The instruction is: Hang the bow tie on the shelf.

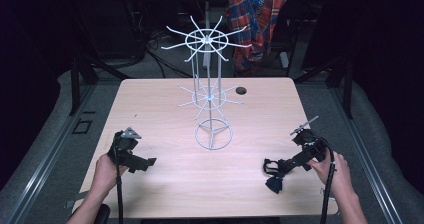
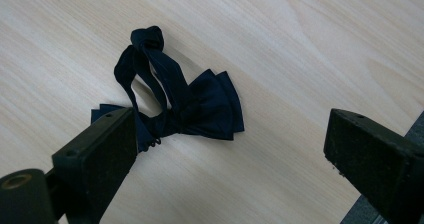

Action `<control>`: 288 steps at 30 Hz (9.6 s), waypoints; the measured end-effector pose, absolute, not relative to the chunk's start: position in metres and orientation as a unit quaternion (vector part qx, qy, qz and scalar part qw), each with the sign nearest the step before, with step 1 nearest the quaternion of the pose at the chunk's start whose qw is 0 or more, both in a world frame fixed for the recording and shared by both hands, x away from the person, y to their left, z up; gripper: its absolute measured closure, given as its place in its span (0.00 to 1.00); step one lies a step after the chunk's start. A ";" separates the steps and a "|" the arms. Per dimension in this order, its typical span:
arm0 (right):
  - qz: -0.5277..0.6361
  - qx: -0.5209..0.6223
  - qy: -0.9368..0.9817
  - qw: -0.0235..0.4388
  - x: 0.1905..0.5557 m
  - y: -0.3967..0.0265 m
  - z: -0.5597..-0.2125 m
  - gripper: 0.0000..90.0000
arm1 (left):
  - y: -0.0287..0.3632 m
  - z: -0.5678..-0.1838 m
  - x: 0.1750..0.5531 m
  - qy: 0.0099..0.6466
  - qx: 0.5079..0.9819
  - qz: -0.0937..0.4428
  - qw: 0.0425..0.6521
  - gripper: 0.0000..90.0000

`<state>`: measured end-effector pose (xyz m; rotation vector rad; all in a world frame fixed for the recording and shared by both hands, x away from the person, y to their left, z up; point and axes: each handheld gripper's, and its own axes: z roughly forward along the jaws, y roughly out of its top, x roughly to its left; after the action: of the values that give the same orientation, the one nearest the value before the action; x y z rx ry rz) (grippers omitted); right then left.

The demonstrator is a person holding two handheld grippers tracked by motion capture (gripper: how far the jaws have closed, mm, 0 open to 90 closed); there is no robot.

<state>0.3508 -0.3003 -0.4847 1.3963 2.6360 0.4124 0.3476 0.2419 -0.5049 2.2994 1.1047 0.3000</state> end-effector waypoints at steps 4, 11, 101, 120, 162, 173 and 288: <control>0.146 0.466 0.871 0.061 0.352 -0.299 -0.486 0.05 | 0.244 -0.504 0.347 0.417 0.856 0.115 0.285 0.00; 0.153 0.459 0.872 0.069 0.355 -0.292 -0.486 0.03 | 0.244 -0.504 0.345 0.414 0.856 0.114 0.287 0.00; 0.303 0.418 0.837 0.181 0.338 -0.257 -0.455 1.00 | 0.241 -0.505 0.345 0.403 0.865 0.104 0.279 0.00; 0.325 0.415 0.827 0.196 0.344 -0.258 -0.443 1.00 | 0.244 -0.508 0.344 0.408 0.866 0.101 0.272 0.00; 0.366 0.376 0.816 0.241 0.363 -0.222 -0.397 1.00 | 0.246 -0.508 0.339 0.410 0.866 0.107 0.264 0.00; 0.378 0.376 0.809 0.246 0.370 -0.220 -0.388 1.00 | 0.244 -0.508 0.340 0.408 0.868 0.106 0.263 0.00; 0.410 0.366 0.813 0.190 0.409 -0.172 -0.402 1.00 | 0.244 -0.509 0.338 0.407 0.871 0.105 0.254 0.00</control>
<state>0.4086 -0.1721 -0.4025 1.0291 2.2856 1.1533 0.3381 0.2444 -0.5087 2.3656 1.1060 0.2859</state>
